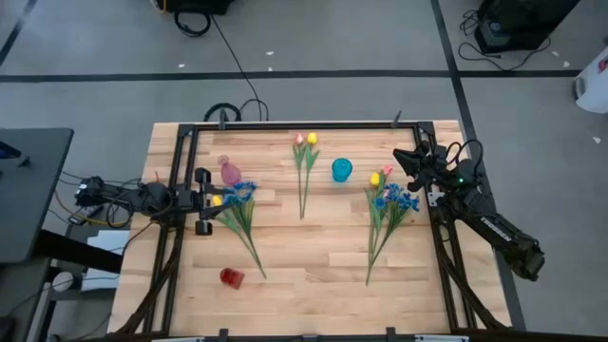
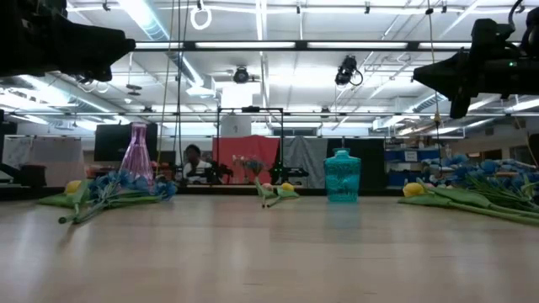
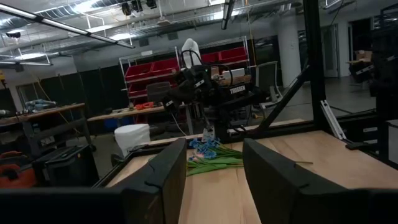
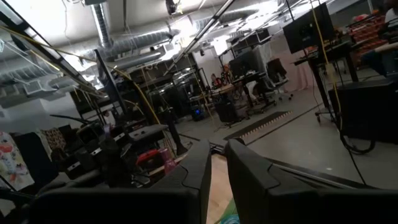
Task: Sort flowers into vase by color
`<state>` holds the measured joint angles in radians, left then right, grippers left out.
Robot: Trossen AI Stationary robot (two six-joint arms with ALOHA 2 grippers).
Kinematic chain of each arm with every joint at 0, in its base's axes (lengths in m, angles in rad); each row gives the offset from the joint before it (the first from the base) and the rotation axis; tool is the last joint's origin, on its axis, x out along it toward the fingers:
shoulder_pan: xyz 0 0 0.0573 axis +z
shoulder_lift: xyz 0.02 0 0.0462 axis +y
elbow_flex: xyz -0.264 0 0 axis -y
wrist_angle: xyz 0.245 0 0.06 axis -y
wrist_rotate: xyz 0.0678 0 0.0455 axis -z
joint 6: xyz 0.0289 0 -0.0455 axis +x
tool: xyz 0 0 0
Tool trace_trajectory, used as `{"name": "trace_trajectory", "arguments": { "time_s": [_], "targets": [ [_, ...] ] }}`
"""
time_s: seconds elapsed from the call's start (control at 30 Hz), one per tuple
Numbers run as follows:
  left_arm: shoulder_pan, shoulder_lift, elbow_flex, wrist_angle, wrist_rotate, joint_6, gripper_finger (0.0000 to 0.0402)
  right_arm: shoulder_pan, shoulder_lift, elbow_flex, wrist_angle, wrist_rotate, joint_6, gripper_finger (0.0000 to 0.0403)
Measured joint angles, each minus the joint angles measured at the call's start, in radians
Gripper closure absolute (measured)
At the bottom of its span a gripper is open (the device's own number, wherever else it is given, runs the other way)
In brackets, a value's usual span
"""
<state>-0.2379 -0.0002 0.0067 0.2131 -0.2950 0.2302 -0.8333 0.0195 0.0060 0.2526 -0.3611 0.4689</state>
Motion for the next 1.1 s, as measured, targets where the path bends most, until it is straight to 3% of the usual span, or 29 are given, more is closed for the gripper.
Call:
{"name": "trace_trajectory", "arguments": {
  "time_s": [0.7,0.97,1.1],
  "targets": [
    [0.000,0.000,0.000,0.001,0.000,-0.001,0.0239,0.000,0.000,0.000,0.000,0.000,0.000,0.0338],
    [0.000,0.000,0.000,0.149,0.007,-0.249,0.0239,0.000,0.000,0.000,0.000,0.000,0.000,0.0338],
    [0.000,0.000,0.000,0.247,0.010,-0.294,0.0239,0.000,0.000,0.000,0.000,0.000,0.000,0.0338]
  ]
}}
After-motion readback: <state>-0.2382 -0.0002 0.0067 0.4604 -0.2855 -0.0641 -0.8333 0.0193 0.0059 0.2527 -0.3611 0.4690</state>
